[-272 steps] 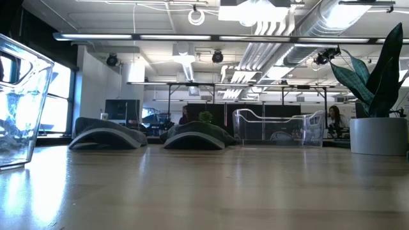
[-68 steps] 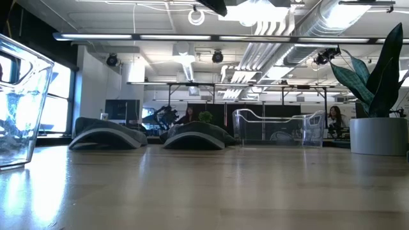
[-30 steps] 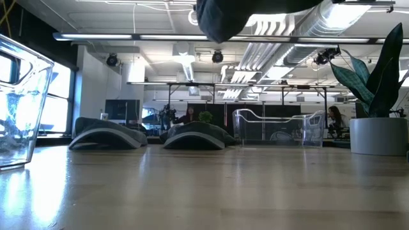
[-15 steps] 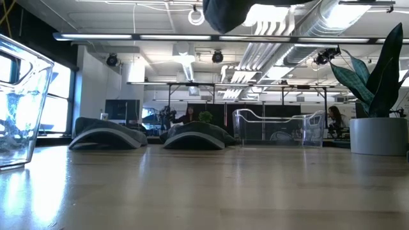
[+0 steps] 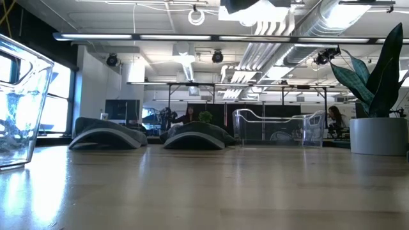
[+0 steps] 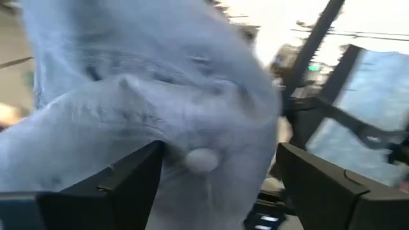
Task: Pick & Place hat
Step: Put the bottom gray cap into the top transparent bin
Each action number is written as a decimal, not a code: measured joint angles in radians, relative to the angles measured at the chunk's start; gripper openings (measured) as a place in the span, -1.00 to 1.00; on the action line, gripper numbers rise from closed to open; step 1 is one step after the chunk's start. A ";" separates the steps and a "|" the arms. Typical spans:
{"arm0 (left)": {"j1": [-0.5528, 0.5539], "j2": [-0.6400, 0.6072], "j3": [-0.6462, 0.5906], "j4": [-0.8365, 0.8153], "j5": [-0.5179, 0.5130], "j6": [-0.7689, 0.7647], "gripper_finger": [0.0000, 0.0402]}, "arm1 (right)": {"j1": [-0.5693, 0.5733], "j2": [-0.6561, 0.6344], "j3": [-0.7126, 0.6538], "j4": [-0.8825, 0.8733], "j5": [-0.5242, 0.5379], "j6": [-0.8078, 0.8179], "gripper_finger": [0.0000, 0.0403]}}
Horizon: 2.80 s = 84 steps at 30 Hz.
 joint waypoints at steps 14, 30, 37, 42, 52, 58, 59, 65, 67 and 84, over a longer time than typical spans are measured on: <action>0.000 -0.013 0.045 0.161 0.364 -0.086 0.00 | 0.001 -0.001 0.004 -0.002 -0.024 0.011 -0.93; -0.001 -0.016 0.264 -0.558 0.113 0.094 0.06 | -0.001 0.000 0.000 -0.016 -0.011 0.007 -0.94; -0.002 0.092 0.258 -0.437 0.199 0.103 0.28 | -0.001 0.000 0.000 -0.006 -0.002 0.008 -0.94; -0.012 0.131 0.258 -0.416 0.134 0.134 0.18 | -0.001 -0.002 0.000 -0.001 -0.004 0.009 -0.95; -0.014 0.027 0.259 -0.396 0.107 0.158 -0.34 | 0.000 -0.002 0.000 -0.023 -0.038 0.035 -0.91; -0.014 -0.028 0.258 -0.432 0.147 0.160 -0.43 | 0.000 -0.002 0.001 -0.028 -0.059 0.033 -0.97; -0.014 -0.033 0.258 -0.446 0.147 0.160 -0.44 | 0.000 -0.002 0.001 -0.028 -0.058 0.033 -0.97; -0.014 -0.042 0.258 -0.513 0.102 0.161 -0.44 | 0.000 -0.002 0.001 -0.035 -0.051 0.033 -0.90; -0.014 -0.042 0.258 -0.521 0.102 0.156 -0.44 | 0.000 -0.002 0.001 -0.034 -0.051 0.032 -0.93; 0.005 -0.019 0.261 -0.670 0.205 -0.008 0.15 | 0.000 -0.062 0.001 0.070 -0.149 -0.079 -0.95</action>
